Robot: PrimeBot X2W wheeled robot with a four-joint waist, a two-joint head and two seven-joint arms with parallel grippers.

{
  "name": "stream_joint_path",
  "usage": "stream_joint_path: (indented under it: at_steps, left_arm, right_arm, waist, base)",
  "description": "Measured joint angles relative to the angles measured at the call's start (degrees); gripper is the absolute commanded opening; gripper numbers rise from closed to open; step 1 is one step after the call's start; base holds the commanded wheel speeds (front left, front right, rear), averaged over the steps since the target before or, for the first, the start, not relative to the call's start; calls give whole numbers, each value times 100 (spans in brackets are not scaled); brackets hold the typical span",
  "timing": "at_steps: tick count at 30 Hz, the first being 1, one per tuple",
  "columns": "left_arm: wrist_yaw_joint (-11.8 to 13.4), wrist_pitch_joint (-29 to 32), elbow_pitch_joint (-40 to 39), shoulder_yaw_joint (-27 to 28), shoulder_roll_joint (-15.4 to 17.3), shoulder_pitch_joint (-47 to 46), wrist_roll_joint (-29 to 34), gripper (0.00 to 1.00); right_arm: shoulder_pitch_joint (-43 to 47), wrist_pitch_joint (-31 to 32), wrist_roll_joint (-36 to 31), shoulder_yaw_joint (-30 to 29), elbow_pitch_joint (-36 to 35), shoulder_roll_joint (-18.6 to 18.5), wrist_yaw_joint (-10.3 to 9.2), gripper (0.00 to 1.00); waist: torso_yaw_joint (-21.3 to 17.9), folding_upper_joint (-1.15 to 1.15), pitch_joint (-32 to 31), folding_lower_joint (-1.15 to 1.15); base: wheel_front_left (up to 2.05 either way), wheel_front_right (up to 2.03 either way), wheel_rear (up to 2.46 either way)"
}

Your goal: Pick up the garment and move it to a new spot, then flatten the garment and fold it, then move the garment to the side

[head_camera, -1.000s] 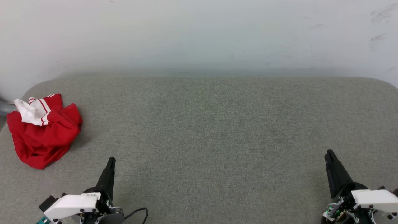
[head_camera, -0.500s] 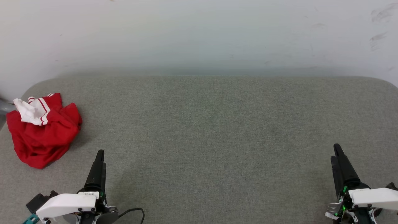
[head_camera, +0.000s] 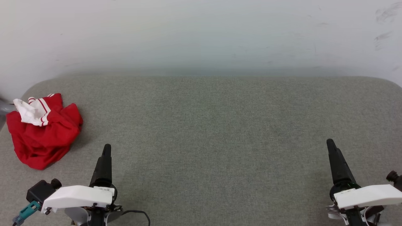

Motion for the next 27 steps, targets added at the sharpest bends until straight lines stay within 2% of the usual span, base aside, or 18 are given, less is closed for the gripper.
stream_joint_path:
  at_steps: [14,27]
  left_arm:
    - [272,-283,-78,-286,5,112,1591,100]
    - [425,-511,-221,-463,32,192,2591,100]
  right_arm:
    - [121,-290,-1441,44,-90,0,0,100]
    - [166,-528,-2515,88,-209,0,0,100]
  waist:
    - [5,0,-6,0]
    - [27,0,-5,0]
  base:
    - [0,0,0]
    - [0,0,0]
